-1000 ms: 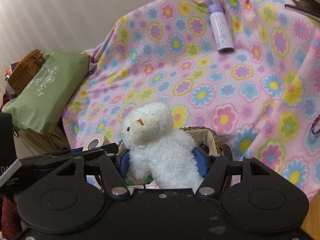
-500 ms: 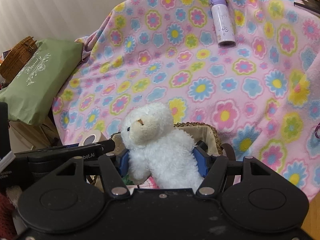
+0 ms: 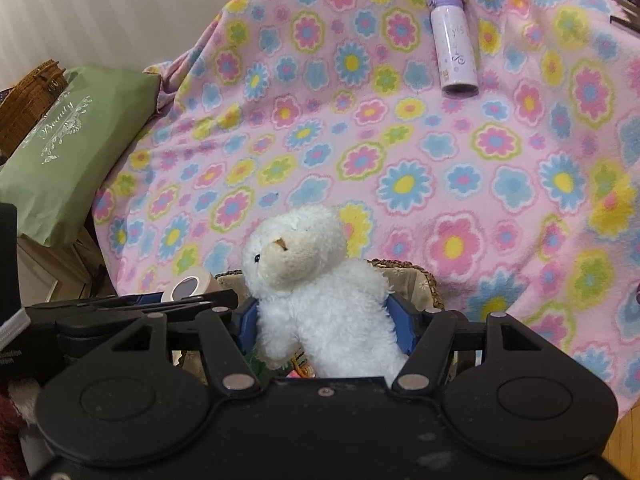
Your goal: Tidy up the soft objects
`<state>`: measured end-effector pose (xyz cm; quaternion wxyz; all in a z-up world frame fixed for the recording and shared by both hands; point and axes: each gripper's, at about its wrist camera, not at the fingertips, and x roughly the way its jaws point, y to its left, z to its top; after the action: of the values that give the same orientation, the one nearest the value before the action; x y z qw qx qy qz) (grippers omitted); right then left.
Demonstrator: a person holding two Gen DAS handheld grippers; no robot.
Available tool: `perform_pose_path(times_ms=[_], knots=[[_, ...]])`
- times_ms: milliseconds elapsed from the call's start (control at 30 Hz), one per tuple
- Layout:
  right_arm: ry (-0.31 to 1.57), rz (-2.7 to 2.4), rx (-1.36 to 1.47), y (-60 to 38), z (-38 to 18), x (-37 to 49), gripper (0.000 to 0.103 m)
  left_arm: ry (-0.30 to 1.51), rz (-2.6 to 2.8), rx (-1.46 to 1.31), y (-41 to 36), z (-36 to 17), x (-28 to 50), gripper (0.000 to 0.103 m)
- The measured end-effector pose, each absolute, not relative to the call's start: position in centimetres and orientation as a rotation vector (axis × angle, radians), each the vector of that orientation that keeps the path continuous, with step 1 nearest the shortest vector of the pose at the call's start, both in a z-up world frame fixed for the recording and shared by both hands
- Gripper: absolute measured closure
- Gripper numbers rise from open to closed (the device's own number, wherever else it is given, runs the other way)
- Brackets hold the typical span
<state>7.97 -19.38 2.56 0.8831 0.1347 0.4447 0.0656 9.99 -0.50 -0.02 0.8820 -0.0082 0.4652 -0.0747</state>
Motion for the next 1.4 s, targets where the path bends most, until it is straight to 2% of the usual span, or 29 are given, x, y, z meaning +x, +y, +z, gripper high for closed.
perform_pose_path(times_ms=[167, 267, 800, 1400], knots=[[0.941, 0.128, 0.283, -19.2, 2.0, 8.6, 0.033, 0.974, -0.139, -0.007, -0.4, -0.4, 10.2, 0.053], [0.945, 0.125, 0.292, -19.4, 1.8, 8.7, 0.028, 0.965, -0.14, -0.02, -0.2, -0.4, 10.1, 0.043], [0.869, 0.037, 0.193, -20.2, 2.7, 6.0, 0.026, 0.903, -0.093, 0.005, -0.5, 0.7, 7.8, 0.041], [0.8, 0.006, 0.073, -20.6, 4.0, 0.8, 0.018, 0.82, -0.053, -0.003, -0.9, 2.2, 3.3, 0.036]])
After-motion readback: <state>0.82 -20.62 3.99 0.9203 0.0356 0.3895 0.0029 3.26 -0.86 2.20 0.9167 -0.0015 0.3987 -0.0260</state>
